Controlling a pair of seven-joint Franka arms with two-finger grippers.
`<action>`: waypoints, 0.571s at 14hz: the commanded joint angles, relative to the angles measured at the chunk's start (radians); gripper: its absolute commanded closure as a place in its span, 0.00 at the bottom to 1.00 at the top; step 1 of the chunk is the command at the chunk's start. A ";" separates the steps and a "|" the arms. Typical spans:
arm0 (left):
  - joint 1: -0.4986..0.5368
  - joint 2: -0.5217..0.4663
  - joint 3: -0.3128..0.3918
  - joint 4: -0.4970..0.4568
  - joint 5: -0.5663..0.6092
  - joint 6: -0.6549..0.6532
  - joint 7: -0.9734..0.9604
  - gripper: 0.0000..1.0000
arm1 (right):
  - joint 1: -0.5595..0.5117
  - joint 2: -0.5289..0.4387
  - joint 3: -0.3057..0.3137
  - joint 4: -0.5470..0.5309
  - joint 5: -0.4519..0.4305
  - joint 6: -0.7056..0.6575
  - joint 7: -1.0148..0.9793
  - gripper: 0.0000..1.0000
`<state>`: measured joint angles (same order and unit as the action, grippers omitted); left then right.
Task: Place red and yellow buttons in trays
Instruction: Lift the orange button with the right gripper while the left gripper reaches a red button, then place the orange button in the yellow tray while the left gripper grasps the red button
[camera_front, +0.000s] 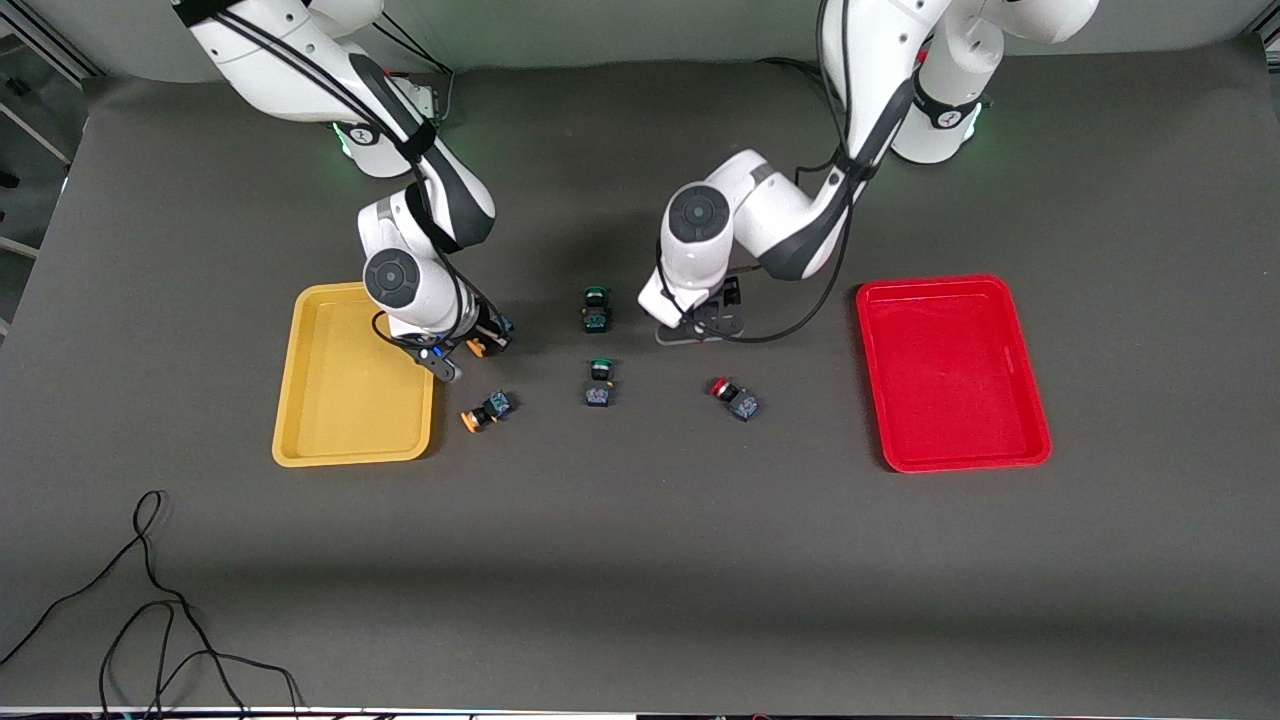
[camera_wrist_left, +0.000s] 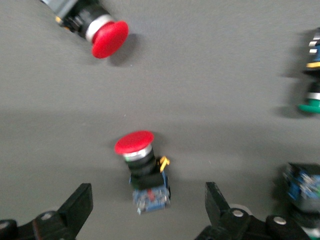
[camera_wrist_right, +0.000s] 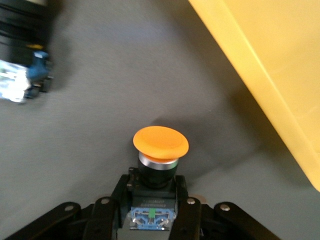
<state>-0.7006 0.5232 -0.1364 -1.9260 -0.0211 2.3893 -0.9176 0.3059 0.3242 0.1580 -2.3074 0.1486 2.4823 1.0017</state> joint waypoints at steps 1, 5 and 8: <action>-0.002 0.049 0.014 0.004 0.001 0.054 -0.023 0.00 | -0.025 -0.146 -0.001 0.022 0.019 -0.156 0.000 0.95; 0.006 0.064 0.014 0.004 0.001 0.070 -0.035 0.25 | -0.057 -0.258 -0.151 0.025 0.017 -0.307 -0.229 0.94; 0.019 0.063 0.012 0.009 0.001 0.055 -0.059 0.96 | -0.057 -0.235 -0.290 -0.027 0.019 -0.289 -0.412 0.92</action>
<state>-0.6908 0.5935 -0.1228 -1.9227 -0.0212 2.4560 -0.9476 0.2440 0.0684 -0.0694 -2.2897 0.1485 2.1724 0.6917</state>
